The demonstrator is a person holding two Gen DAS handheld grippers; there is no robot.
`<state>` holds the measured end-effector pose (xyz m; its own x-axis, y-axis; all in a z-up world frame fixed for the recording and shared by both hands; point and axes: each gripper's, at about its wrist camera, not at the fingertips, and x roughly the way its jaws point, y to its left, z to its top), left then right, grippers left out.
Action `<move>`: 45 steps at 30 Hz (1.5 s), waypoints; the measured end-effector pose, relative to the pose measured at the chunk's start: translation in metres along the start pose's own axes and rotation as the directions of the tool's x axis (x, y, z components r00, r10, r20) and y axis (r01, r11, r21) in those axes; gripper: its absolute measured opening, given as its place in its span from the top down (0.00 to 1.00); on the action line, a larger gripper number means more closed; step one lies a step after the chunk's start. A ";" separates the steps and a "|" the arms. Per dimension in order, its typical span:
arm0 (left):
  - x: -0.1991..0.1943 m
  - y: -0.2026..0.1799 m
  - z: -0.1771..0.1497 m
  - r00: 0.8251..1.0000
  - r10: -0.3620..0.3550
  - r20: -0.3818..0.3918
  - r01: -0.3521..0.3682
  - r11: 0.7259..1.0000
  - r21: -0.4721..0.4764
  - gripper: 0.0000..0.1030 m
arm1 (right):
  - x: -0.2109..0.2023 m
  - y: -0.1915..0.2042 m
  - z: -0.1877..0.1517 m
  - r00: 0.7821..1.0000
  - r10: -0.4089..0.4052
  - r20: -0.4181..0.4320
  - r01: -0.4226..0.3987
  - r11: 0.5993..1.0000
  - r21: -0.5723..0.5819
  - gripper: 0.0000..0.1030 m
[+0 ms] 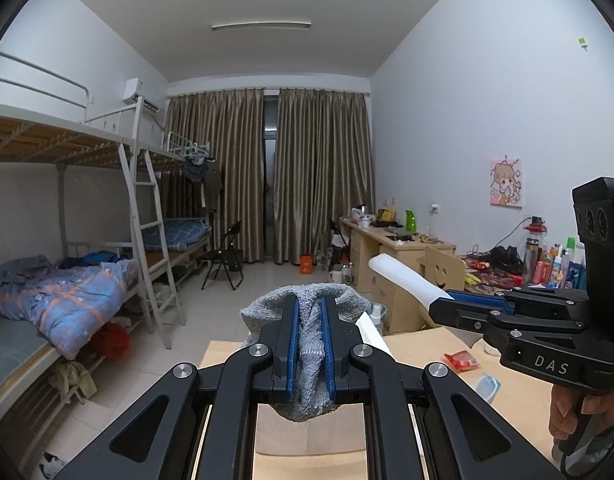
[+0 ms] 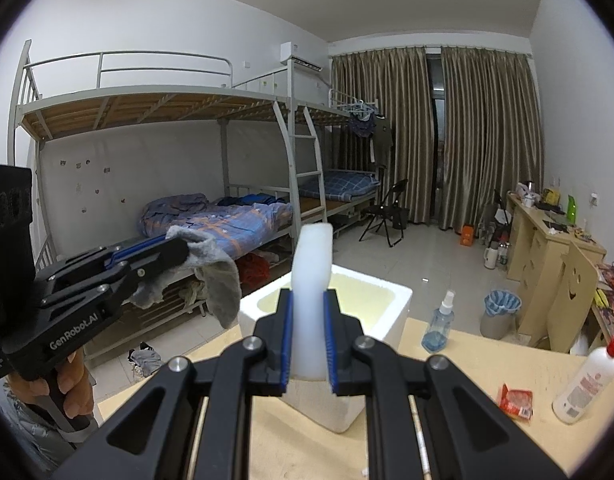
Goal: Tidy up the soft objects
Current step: 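Carry the sock and foam roll in both tools over the white foam box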
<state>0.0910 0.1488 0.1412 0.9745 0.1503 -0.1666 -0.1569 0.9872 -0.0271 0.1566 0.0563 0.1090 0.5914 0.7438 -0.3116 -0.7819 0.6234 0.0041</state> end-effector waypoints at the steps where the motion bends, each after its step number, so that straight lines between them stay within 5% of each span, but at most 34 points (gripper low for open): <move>1: 0.002 0.002 0.000 1.000 0.001 0.000 -0.001 1.000 0.000 0.89 | 0.003 0.000 0.002 1.000 0.001 0.000 -0.001 1.000 -0.002 0.83; 28: 0.092 0.013 0.004 0.996 -0.008 -0.091 0.006 1.000 -0.014 0.89 | 0.076 -0.026 0.017 0.997 0.029 -0.066 -0.028 0.999 0.025 0.83; 45: 0.148 0.022 -0.009 0.972 -0.061 -0.228 0.055 0.998 -0.033 0.89 | 0.077 -0.040 0.022 0.995 0.010 -0.094 -0.005 0.998 0.058 0.83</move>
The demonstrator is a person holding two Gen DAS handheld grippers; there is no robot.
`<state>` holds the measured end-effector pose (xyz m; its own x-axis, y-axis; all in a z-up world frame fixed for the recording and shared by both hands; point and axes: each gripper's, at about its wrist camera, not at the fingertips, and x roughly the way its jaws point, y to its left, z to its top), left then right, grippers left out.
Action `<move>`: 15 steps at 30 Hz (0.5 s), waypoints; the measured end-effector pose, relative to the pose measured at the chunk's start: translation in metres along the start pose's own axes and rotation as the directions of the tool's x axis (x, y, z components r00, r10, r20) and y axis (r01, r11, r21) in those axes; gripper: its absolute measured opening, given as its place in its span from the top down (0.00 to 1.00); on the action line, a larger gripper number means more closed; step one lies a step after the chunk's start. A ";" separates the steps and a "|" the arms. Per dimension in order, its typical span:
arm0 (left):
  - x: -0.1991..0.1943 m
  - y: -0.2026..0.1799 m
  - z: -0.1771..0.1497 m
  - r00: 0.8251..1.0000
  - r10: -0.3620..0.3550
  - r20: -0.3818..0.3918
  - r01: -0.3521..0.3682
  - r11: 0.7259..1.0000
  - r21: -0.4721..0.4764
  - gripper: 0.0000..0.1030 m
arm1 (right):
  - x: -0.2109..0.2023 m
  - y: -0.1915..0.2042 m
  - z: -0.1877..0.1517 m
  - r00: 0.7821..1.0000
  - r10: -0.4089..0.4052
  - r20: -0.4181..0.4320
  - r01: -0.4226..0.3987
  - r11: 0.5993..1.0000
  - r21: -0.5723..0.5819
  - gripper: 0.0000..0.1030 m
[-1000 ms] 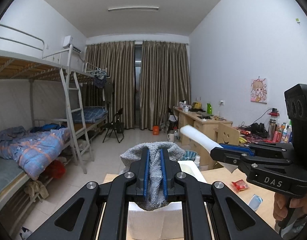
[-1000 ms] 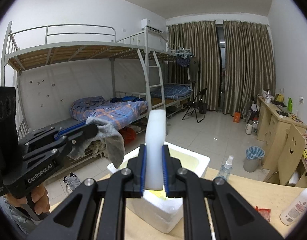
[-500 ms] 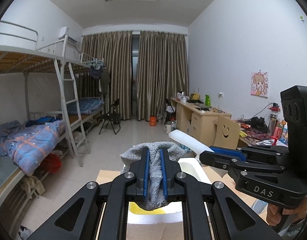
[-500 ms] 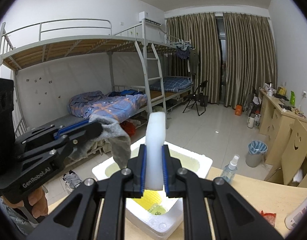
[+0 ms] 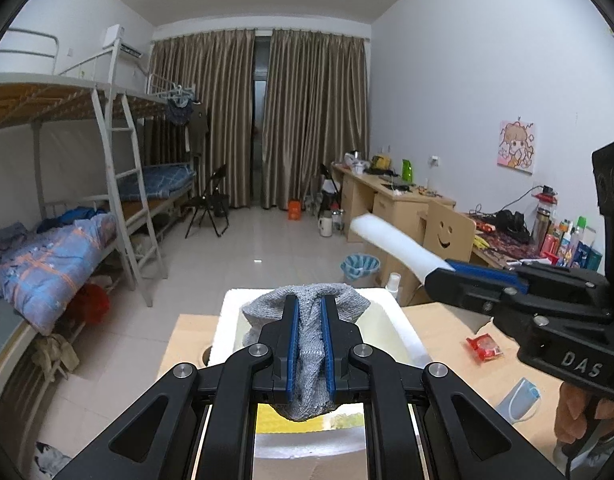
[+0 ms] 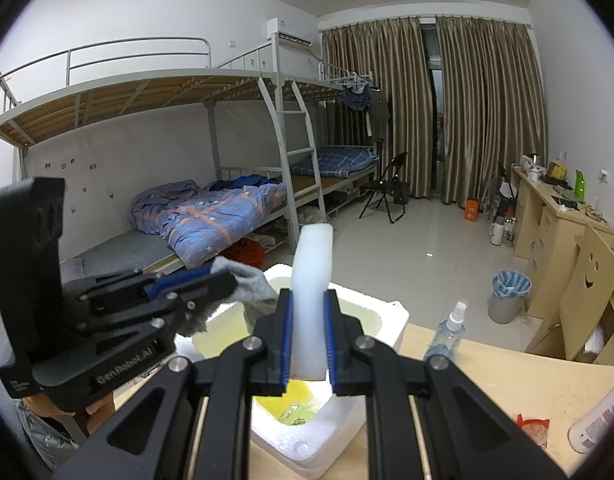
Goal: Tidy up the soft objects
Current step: 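Carry the sock and foam roll in both tools over the white foam box, then open the left tool to drop the grey sock into the box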
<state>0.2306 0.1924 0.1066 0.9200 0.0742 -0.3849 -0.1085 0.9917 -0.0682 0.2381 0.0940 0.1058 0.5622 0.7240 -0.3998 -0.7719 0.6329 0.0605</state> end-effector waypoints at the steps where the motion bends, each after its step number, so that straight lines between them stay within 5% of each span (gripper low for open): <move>1: 0.002 0.000 0.000 1.000 -0.002 -0.004 0.002 1.000 0.001 0.89 | 0.000 0.000 0.000 1.000 0.000 -0.001 0.000 1.000 0.000 0.83; 15: 0.023 0.003 0.003 0.998 -0.017 -0.062 0.018 1.000 0.009 0.89 | 0.001 -0.004 0.001 1.000 0.001 -0.005 -0.001 1.000 -0.002 0.83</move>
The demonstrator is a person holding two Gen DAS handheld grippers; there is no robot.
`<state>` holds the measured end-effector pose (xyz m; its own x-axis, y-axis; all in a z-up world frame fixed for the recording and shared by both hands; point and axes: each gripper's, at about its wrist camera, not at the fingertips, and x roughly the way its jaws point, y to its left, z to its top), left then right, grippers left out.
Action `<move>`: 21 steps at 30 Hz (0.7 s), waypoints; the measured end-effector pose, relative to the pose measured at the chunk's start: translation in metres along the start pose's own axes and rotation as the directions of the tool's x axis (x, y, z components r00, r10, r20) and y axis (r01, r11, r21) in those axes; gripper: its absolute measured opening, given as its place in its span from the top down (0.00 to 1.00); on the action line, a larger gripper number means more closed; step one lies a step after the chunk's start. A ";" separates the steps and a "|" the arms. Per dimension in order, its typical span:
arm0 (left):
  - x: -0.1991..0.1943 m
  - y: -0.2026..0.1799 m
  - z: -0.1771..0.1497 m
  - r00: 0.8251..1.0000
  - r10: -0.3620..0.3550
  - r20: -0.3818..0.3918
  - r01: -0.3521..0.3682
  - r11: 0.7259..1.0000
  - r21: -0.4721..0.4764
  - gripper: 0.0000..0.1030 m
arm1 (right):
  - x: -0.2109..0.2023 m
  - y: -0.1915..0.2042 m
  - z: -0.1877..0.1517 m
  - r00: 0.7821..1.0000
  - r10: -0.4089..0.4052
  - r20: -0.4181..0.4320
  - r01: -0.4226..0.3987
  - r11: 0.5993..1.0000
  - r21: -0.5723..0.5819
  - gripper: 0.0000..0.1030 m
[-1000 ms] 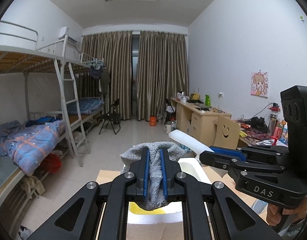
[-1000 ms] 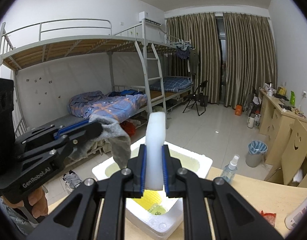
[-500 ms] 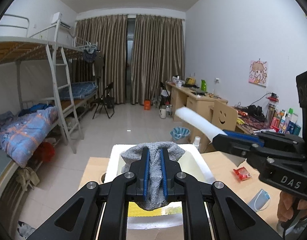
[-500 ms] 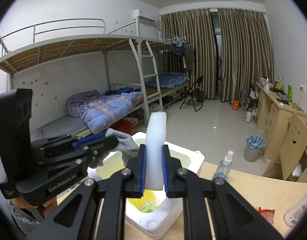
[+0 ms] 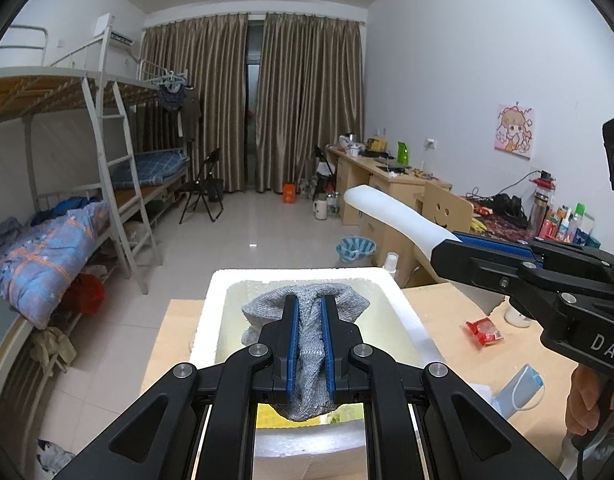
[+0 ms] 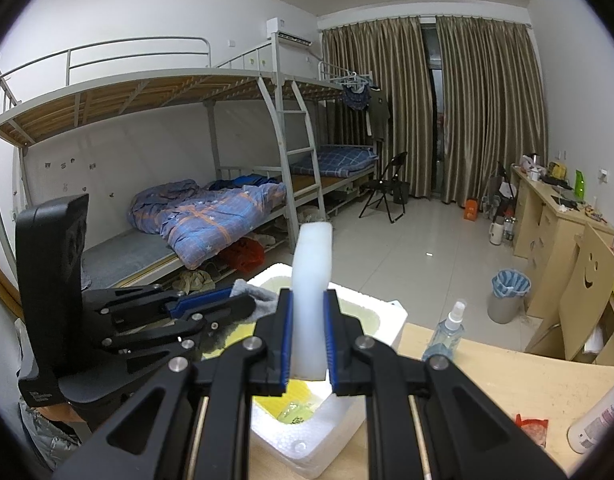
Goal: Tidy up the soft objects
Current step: 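Open the left tool to drop the grey sock into the box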
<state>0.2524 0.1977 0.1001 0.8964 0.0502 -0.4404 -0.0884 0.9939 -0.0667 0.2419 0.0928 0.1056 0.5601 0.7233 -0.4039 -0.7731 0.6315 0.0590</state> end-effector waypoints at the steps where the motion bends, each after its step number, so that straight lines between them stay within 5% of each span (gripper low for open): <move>1: 0.000 0.001 0.000 1.000 0.000 0.005 0.000 1.000 -0.004 0.89 | 0.000 0.000 0.000 1.000 0.000 -0.001 0.000 1.000 0.001 0.83; 6: -0.003 0.001 -0.004 0.999 0.020 0.033 -0.020 1.000 -0.004 0.77 | 0.001 -0.001 0.000 1.000 -0.002 -0.002 0.002 1.000 -0.003 0.83; 10: -0.007 0.005 -0.006 0.997 0.040 0.061 -0.038 0.999 -0.026 0.11 | 0.001 0.000 -0.001 1.000 -0.002 -0.002 0.002 1.000 -0.002 0.83; 21: -0.017 0.010 -0.007 0.990 0.091 0.104 -0.089 0.996 -0.022 0.06 | 0.002 -0.003 -0.001 1.000 -0.004 -0.003 0.004 1.000 0.001 0.83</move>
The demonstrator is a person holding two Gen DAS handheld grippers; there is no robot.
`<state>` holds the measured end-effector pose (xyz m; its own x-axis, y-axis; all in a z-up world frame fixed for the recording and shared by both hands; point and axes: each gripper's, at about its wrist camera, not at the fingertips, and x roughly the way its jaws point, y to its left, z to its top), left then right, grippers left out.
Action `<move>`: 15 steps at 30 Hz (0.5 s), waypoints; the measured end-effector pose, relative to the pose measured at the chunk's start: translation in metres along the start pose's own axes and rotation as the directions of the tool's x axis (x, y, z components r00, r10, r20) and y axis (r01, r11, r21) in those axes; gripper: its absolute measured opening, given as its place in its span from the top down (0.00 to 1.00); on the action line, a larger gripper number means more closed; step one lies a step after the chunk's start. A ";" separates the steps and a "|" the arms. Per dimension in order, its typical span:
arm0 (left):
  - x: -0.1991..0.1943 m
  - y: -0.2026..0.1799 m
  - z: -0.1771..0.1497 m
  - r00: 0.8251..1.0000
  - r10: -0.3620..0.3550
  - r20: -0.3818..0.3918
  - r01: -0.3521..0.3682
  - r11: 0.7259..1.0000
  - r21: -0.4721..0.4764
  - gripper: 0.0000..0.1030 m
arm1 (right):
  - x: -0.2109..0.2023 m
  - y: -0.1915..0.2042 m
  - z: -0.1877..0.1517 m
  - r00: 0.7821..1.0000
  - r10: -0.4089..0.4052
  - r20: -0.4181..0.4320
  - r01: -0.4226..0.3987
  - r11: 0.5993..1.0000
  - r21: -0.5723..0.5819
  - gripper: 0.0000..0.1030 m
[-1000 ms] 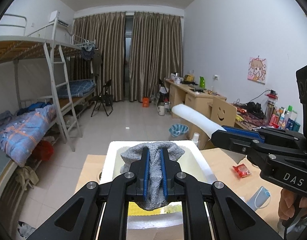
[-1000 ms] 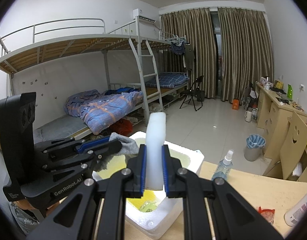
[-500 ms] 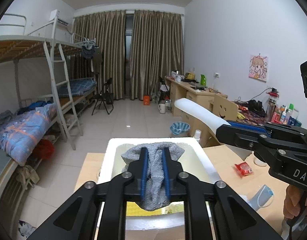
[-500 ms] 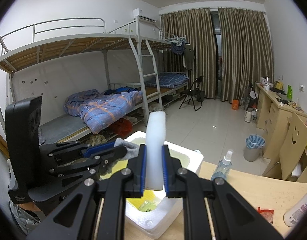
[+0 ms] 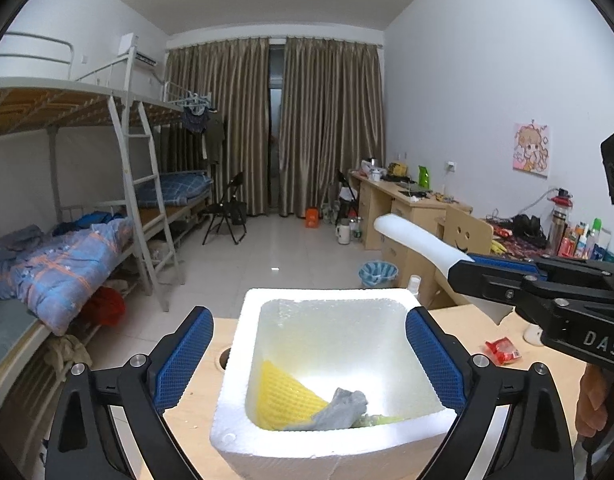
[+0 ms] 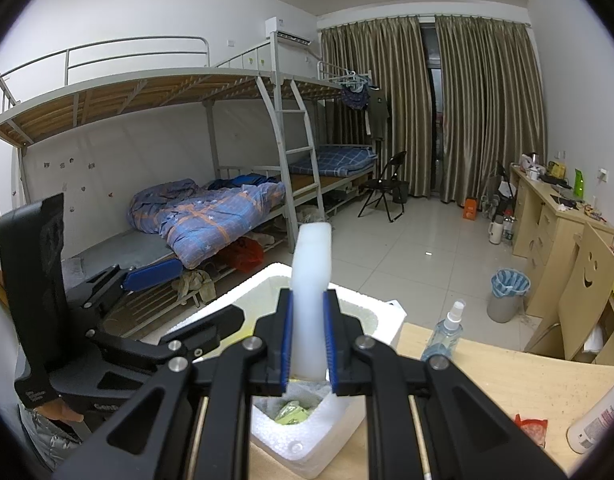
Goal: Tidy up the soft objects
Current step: 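Open the left tool to drop the grey sock into the box, then open the right tool to drop the white foam roll into the box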
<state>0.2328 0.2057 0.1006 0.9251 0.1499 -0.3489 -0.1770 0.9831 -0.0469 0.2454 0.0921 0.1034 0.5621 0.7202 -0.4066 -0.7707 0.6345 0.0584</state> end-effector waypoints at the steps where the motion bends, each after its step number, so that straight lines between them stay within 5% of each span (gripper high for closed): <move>1: -0.002 0.002 -0.001 1.000 -0.004 0.002 0.004 1.000 0.000 0.05 | 0.001 0.000 0.000 1.000 0.000 -0.002 0.000 1.000 0.000 0.83; 15: -0.042 0.031 -0.022 0.989 0.112 0.097 -0.107 0.993 -0.048 0.01 | 0.018 0.007 -0.004 0.999 0.028 -0.026 -0.028 1.000 -0.004 0.83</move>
<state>0.1806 0.2279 0.0934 0.9277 0.2681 -0.2599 -0.2912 0.9551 -0.0543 0.2489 0.1085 0.0931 0.5328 0.7300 -0.4281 -0.7872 0.6131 0.0657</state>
